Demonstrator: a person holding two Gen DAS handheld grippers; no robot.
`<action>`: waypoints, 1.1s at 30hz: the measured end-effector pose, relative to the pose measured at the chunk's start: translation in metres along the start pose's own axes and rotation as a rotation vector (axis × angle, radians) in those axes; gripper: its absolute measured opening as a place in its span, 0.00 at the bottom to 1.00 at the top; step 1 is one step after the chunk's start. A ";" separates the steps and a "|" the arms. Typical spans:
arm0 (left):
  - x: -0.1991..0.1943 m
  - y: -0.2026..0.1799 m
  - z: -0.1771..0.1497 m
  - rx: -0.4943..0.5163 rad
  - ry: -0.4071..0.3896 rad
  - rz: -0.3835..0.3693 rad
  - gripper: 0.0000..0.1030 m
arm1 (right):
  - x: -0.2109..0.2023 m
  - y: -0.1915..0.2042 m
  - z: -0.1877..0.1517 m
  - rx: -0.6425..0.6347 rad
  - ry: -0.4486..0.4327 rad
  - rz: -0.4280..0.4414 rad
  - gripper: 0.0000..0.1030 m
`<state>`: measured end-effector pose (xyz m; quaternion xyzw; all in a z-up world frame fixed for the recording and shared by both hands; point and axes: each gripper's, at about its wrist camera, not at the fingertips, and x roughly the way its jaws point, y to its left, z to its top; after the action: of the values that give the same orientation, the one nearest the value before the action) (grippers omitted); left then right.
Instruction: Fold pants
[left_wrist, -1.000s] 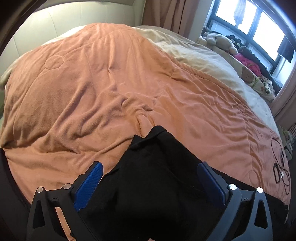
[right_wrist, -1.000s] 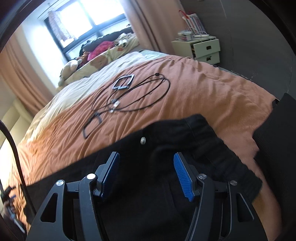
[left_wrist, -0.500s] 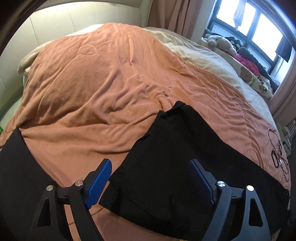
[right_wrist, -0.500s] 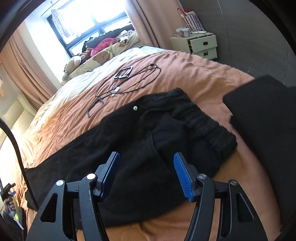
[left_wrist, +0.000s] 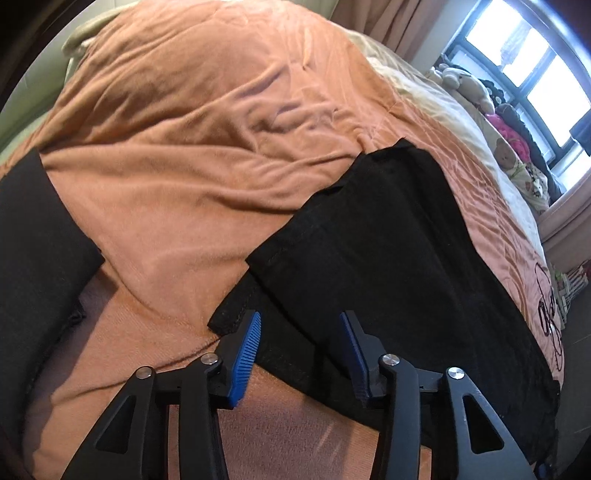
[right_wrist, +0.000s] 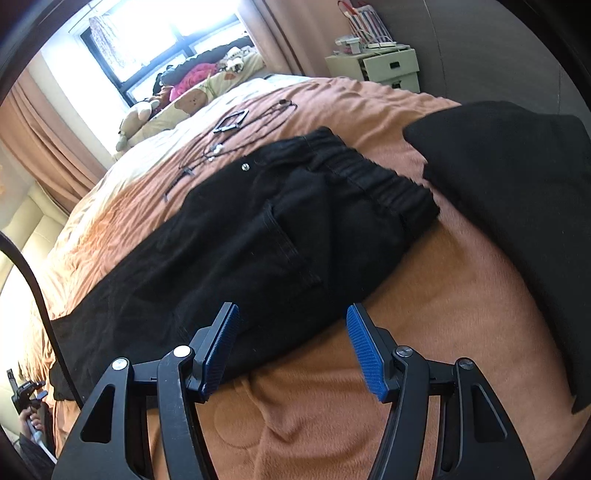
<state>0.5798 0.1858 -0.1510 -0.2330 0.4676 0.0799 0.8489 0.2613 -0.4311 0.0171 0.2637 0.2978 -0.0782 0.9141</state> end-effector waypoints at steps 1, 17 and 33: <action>0.004 0.001 0.000 -0.003 0.007 0.004 0.41 | 0.001 0.000 -0.001 0.003 0.004 -0.002 0.58; 0.033 0.010 0.009 -0.045 -0.032 0.027 0.03 | 0.023 -0.012 -0.010 0.057 0.051 -0.042 0.58; -0.003 0.031 -0.012 -0.141 0.001 0.004 0.27 | 0.015 -0.026 -0.012 0.089 0.055 -0.009 0.58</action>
<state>0.5589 0.2074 -0.1640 -0.2913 0.4619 0.1143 0.8299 0.2594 -0.4466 -0.0114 0.3047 0.3201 -0.0880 0.8927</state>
